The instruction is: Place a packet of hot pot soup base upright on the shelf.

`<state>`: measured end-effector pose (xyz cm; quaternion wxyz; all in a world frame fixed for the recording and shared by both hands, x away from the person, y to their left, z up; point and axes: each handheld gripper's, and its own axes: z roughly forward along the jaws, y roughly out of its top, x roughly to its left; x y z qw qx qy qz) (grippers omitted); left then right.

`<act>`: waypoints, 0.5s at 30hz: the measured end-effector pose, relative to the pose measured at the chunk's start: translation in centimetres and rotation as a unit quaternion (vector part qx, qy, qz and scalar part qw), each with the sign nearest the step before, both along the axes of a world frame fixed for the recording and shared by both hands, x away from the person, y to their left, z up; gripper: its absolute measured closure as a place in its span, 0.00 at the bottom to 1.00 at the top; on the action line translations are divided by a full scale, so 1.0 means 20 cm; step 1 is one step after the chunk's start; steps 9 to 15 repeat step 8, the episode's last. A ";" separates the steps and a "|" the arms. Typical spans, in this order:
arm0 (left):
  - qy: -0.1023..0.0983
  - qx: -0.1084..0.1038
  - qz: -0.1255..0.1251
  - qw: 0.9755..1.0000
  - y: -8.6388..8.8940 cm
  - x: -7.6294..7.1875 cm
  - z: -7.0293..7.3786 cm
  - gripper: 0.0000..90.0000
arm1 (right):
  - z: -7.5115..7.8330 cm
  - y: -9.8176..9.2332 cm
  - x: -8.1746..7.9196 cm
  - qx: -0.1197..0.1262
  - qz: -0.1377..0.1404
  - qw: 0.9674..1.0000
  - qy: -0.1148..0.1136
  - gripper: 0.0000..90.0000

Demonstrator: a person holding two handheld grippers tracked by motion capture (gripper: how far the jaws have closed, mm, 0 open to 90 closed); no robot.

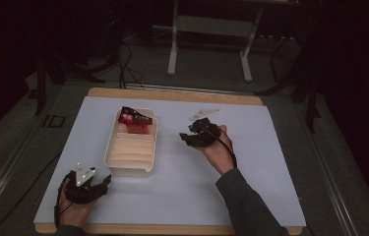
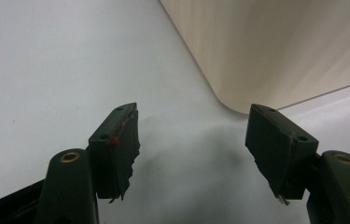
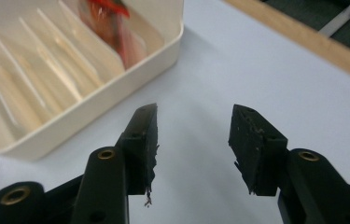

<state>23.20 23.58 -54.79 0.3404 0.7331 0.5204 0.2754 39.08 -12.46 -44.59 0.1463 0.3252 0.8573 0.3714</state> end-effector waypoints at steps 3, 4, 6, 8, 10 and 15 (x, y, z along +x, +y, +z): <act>-0.001 0.000 0.000 1.000 0.00 0.00 0.00 0.39 | -0.04 -0.05 -0.02 0.003 -0.001 1.000 0.010 0.57; 0.000 0.000 0.000 1.000 0.00 0.00 0.00 0.39 | -0.05 -0.08 -0.03 0.004 -0.003 1.000 0.013 0.57; 0.000 0.000 0.000 1.000 0.00 0.00 0.00 0.39 | -0.07 -0.14 -0.04 -0.003 -0.009 1.000 0.018 0.56; 0.000 0.000 0.000 1.000 0.00 0.00 0.00 0.39 | -0.10 -0.20 -0.06 -0.012 -0.016 1.000 0.015 0.55; 0.000 0.000 0.000 1.000 0.00 0.00 0.00 0.39 | -0.10 -0.20 -0.06 -0.012 -0.016 1.000 0.015 0.55; 0.000 0.000 0.000 1.000 0.00 0.00 0.00 0.39 | -0.10 -0.20 -0.06 -0.012 -0.016 1.000 0.015 0.55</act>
